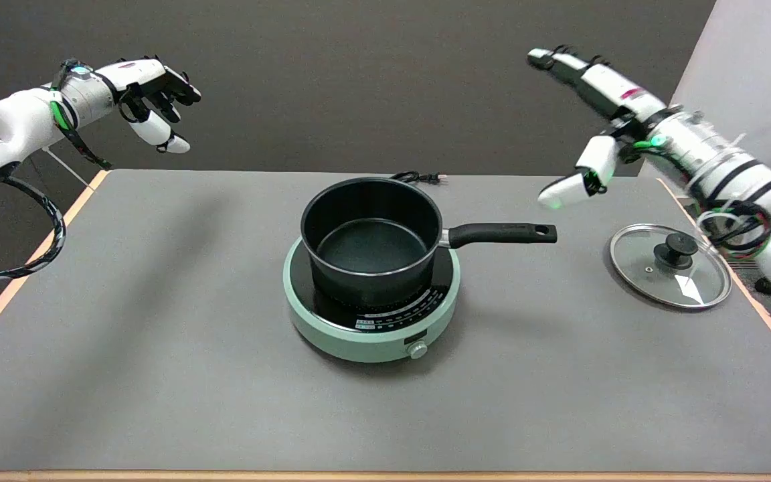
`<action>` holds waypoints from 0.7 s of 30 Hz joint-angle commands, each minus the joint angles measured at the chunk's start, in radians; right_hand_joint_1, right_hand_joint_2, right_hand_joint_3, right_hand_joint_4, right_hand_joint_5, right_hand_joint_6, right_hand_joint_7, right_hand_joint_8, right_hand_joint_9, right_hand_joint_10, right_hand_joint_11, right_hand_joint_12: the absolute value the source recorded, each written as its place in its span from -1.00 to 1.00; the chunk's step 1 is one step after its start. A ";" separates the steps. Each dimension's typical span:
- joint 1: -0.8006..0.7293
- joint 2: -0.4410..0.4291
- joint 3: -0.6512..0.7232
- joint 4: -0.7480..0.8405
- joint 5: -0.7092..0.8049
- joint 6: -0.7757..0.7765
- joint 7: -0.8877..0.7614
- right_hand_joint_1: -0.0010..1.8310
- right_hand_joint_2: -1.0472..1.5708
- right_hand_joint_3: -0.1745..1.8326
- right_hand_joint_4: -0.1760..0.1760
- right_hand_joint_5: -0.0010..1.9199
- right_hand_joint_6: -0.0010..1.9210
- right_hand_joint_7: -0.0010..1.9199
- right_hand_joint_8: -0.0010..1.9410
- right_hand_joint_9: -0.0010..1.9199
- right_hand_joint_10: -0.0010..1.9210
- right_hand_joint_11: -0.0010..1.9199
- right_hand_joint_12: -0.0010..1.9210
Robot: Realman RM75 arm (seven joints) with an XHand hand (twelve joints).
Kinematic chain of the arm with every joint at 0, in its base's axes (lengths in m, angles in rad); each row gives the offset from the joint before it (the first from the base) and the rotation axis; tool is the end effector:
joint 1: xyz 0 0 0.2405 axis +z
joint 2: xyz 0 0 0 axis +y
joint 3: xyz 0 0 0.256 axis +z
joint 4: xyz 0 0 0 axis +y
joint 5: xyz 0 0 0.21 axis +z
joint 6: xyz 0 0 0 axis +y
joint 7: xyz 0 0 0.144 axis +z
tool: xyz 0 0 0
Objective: Pick up the pot lid.
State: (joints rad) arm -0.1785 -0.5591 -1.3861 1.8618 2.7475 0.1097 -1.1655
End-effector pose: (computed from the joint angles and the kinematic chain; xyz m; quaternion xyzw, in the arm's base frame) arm -0.0902 -0.3247 0.4200 0.7036 -0.1615 0.2303 0.6526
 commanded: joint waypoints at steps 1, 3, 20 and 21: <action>-0.211 -0.056 0.364 -0.007 -0.005 -0.037 0.076 0.23 -0.53 0.06 -1.00 -1.00 -1.00 -1.00 -1.00 -1.00 -1.00 -1.00 -1.00; -0.237 -0.065 0.394 -0.007 -0.005 -0.014 0.078 0.22 -0.51 0.05 -1.00 -1.00 -1.00 -1.00 -1.00 -1.00 -1.00 -1.00 -1.00; -0.251 -0.083 0.436 -0.046 -0.008 0.101 0.079 0.19 0.01 -0.05 -1.00 -0.91 -0.91 -0.91 -0.91 -0.91 -0.91 -0.91 -0.91; -0.245 -0.081 0.431 -0.049 -0.008 0.105 0.080 0.18 0.04 -0.05 -1.00 -0.90 -0.90 -0.90 -0.91 -0.90 -0.90 -0.90 -0.90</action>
State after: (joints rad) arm -0.4030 -0.6294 -1.0211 1.8516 2.7429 0.1427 -1.0999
